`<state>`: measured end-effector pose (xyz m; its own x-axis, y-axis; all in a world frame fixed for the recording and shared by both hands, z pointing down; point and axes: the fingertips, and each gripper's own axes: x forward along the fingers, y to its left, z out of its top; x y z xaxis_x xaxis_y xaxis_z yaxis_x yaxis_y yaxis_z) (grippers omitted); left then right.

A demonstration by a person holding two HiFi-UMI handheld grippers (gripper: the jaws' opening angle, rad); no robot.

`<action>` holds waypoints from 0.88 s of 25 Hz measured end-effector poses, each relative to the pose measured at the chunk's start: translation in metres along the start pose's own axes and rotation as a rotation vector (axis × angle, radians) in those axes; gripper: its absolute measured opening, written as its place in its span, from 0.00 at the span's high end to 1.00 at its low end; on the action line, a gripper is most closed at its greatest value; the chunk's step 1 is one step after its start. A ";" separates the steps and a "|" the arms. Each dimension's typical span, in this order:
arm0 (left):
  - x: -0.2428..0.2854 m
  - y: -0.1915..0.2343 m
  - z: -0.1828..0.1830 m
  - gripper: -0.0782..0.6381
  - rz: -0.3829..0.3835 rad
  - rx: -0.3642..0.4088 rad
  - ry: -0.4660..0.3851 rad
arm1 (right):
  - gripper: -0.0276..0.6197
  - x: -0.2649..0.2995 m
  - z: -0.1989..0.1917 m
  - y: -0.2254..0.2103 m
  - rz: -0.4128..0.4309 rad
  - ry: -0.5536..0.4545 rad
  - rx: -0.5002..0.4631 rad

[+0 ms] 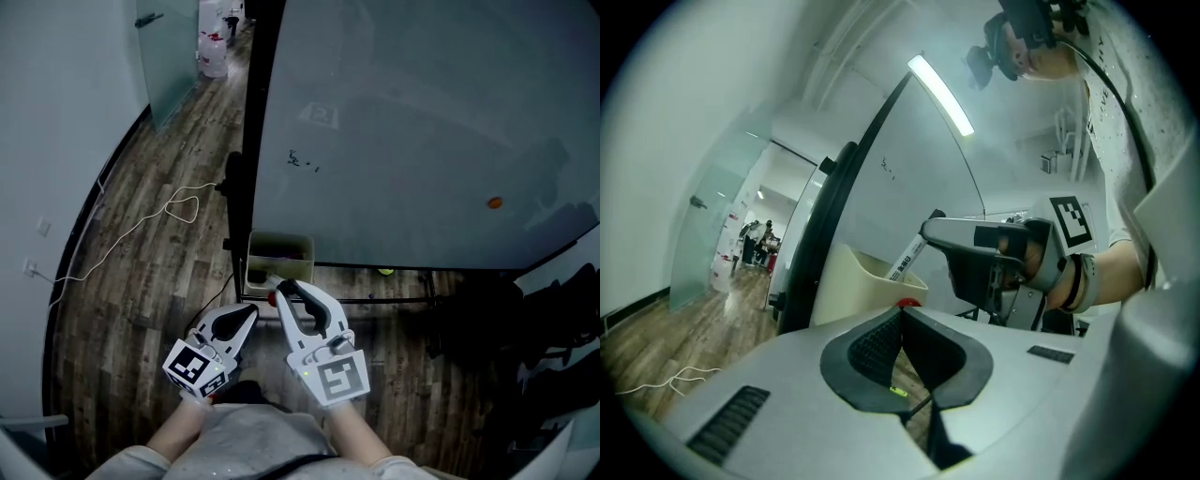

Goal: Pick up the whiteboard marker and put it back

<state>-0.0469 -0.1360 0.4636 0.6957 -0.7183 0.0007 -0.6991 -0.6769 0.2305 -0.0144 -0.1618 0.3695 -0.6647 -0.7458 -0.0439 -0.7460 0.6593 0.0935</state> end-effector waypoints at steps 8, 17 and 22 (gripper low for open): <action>0.004 0.004 -0.007 0.87 0.003 -0.003 0.012 | 0.84 0.006 -0.014 0.000 -0.004 0.032 -0.018; 0.007 0.004 -0.008 0.87 -0.002 -0.003 0.014 | 0.84 0.011 -0.021 0.003 -0.005 0.051 -0.055; 0.008 0.004 -0.009 0.87 -0.005 -0.003 0.015 | 0.84 0.013 -0.028 0.006 -0.004 0.112 -0.153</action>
<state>-0.0423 -0.1429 0.4735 0.7018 -0.7122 0.0139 -0.6948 -0.6801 0.2337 -0.0265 -0.1701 0.3978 -0.6467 -0.7599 0.0657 -0.7279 0.6407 0.2444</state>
